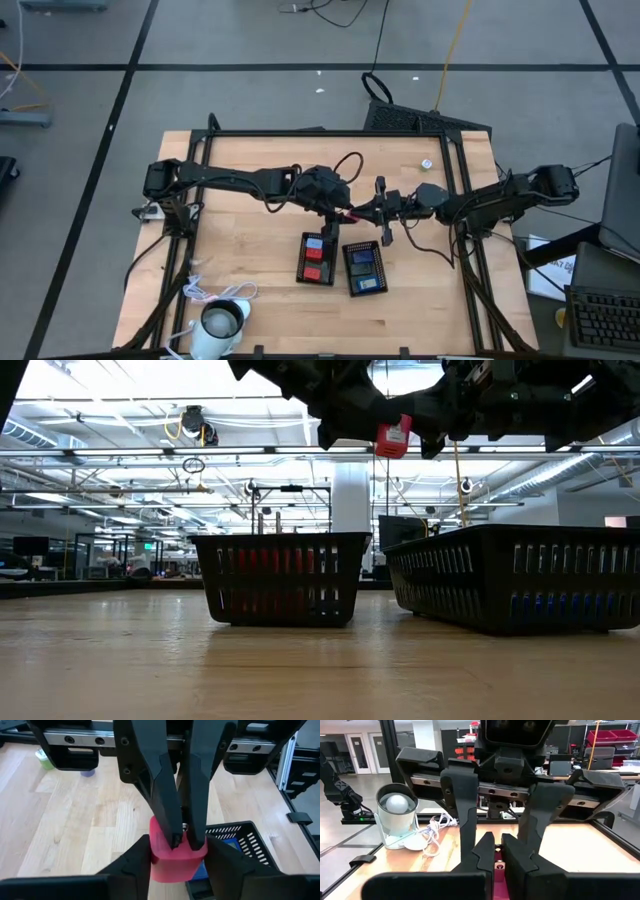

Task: Pick & Place Office items
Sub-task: Put the pink charger adapter into the left black basket

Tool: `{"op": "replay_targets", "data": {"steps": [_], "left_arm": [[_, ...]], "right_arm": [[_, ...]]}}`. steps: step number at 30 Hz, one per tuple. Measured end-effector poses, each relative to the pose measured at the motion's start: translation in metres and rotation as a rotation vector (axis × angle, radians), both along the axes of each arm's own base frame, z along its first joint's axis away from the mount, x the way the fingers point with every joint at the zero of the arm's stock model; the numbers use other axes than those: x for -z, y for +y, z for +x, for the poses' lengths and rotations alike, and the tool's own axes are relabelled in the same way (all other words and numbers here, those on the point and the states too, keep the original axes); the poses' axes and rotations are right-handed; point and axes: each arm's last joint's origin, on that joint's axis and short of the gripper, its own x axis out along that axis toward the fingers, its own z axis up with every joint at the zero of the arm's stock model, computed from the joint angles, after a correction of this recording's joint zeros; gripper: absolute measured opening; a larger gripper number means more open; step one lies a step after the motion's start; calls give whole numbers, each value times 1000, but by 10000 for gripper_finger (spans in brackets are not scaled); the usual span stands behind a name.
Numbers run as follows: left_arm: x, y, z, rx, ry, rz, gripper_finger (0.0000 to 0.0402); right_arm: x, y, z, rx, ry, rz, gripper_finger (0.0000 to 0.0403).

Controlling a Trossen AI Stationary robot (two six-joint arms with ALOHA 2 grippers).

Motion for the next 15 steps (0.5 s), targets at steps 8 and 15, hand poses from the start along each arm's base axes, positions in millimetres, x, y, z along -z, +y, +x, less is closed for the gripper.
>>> {"op": "replay_targets", "data": {"steps": [8, 15], "left_arm": [[-2, 1, 1, 11, -25, 18, 145], [-6, 0, 0, 19, -42, 38, 145]], "right_arm": [[0, 0, 0, 0, -6, -1, 7], [-1, 0, 0, 1, -14, 15, 34]]}}
